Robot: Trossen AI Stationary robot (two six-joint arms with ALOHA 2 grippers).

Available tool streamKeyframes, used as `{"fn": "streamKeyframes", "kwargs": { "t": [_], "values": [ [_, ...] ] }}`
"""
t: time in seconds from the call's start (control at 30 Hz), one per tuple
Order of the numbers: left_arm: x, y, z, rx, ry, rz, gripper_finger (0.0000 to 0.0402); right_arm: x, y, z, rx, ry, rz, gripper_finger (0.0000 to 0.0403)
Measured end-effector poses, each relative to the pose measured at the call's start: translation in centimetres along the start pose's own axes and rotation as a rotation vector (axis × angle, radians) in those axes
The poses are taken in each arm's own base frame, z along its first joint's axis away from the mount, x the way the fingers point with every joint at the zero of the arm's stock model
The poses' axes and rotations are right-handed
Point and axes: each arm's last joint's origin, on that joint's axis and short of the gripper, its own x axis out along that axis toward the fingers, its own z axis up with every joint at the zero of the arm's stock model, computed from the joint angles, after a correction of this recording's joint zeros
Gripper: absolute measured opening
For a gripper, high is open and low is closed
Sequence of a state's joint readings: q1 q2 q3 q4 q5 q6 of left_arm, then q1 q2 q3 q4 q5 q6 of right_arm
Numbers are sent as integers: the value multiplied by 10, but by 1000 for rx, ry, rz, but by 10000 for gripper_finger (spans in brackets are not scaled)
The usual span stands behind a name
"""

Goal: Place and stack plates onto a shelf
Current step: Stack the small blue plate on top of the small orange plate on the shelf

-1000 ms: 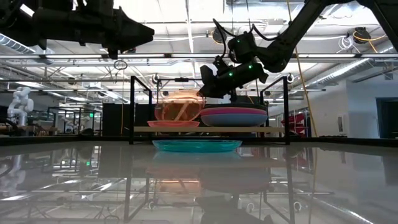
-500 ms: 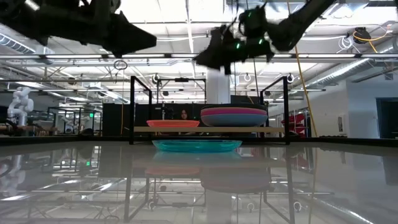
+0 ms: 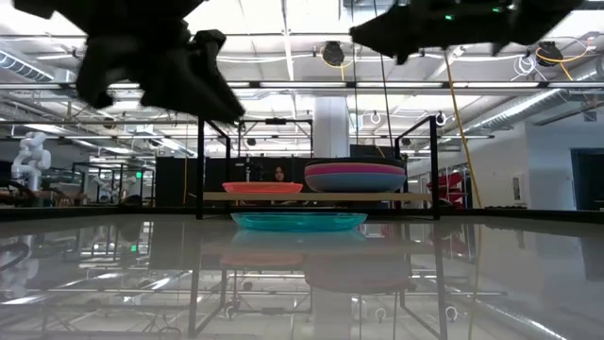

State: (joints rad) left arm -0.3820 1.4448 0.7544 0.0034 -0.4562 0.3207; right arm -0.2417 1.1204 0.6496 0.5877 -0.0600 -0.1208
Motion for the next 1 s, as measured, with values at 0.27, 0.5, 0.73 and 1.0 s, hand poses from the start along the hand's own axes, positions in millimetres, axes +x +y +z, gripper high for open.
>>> {"fn": "streamKeyframes", "kwargs": {
  "t": [0.27,0.5,0.73,1.0],
  "values": [
    [47,-50,22,245,151,-44,127,-43,18,-35,23,-71,-73,119],
    [84,-36,4,262,254,-115,127,-57,27,-60,61,-30,-35,118],
    [101,-27,-11,243,307,-146,127,-60,29,-64,56,-16,-26,118],
    [109,-11,-19,91,335,-139,65,-61,28,-64,35,-17,-30,118]
  ]
}}
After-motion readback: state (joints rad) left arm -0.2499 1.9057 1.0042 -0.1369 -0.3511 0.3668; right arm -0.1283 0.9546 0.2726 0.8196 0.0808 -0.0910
